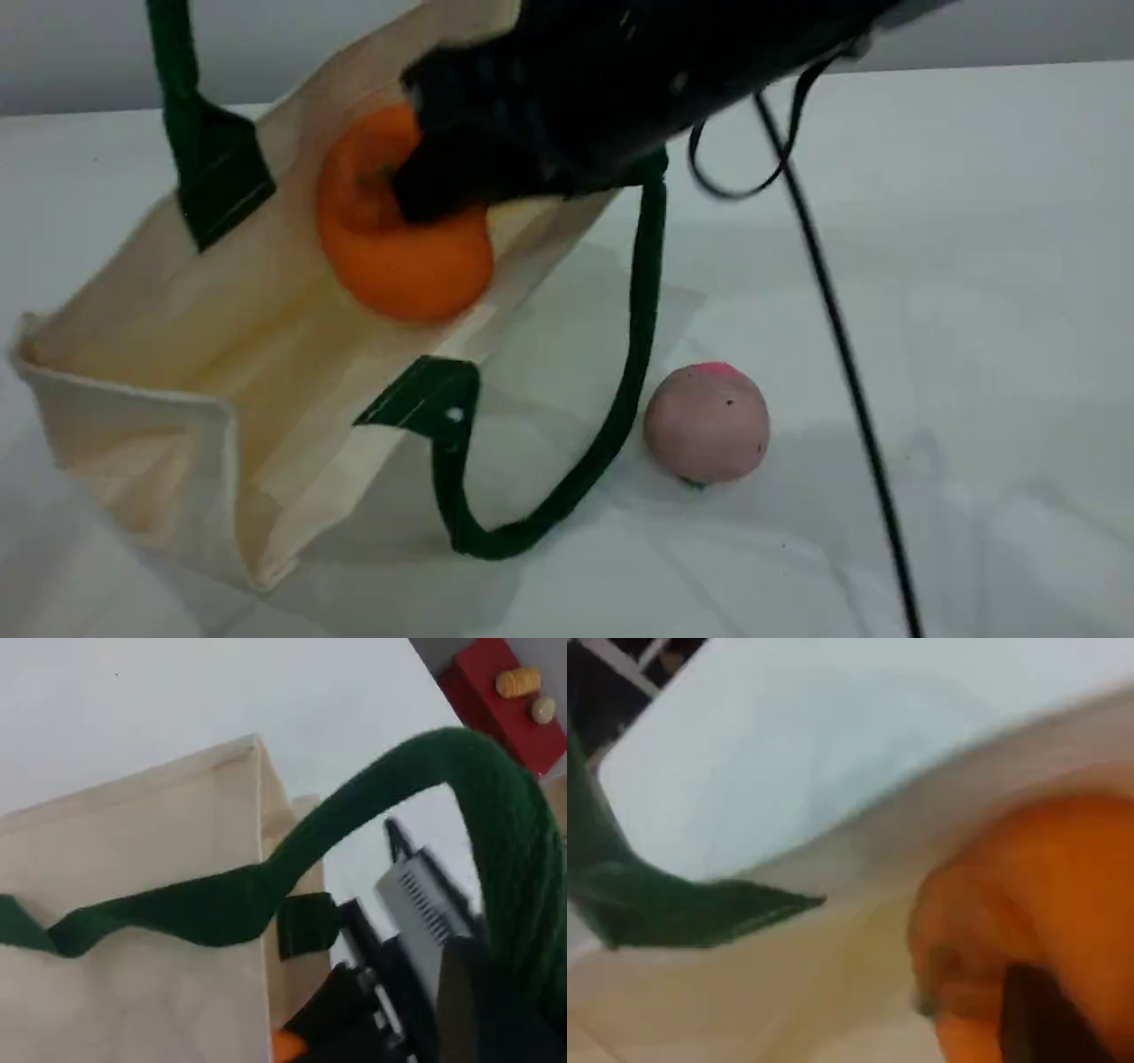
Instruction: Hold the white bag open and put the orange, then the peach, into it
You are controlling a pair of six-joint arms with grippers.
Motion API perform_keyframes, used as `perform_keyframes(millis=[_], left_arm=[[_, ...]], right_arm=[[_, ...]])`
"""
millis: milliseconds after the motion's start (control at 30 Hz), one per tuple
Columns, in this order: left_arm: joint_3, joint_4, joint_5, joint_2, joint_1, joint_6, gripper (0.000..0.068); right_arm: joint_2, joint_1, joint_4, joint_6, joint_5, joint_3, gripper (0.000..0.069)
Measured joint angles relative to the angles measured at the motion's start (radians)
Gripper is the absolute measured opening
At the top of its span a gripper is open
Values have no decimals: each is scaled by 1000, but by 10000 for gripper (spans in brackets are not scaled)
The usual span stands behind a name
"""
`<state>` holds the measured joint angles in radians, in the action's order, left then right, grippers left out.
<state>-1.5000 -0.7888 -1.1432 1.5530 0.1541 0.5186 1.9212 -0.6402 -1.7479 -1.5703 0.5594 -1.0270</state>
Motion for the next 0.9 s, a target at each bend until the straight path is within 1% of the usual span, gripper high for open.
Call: perform_keyframes(millis=[67, 167, 267, 367, 433, 467, 533, 600, 667, 767, 900], left_arm=[[0, 0, 0, 0, 0, 0, 69], [0, -4, -1, 0, 0, 0, 69], [0, -4, -3, 0, 0, 0, 69], [0, -4, -4, 0, 0, 0, 69], [0, -4, -2, 0, 0, 2, 69], [0, -3, -2, 0, 0, 2, 69], [0, 2, -2, 0, 0, 3, 69], [0, 4, -2, 0, 0, 4, 69], [0, 4, -2, 0, 0, 7, 69], [0, 4, -2, 0, 0, 10, 69], [0, 4, -2, 0, 0, 23, 69]], right_arm=[[20, -19, 4, 0, -25, -1, 95], [27, -31, 4, 0, -62, -6, 171], [20, -31, -1, 0, -65, -9, 309], [12, -31, 1, 0, -60, -9, 481], [-7, -27, 2, 0, -62, -8, 566], [-21, -24, 5, 0, -67, -7, 596], [-51, -7, 26, 0, -98, 0, 622], [-87, 18, 79, 0, -134, 18, 619], [-133, 54, 138, 8, -153, 42, 601], [-199, 134, 222, 83, -155, 87, 567], [-265, 261, 304, 175, -154, 161, 555]])
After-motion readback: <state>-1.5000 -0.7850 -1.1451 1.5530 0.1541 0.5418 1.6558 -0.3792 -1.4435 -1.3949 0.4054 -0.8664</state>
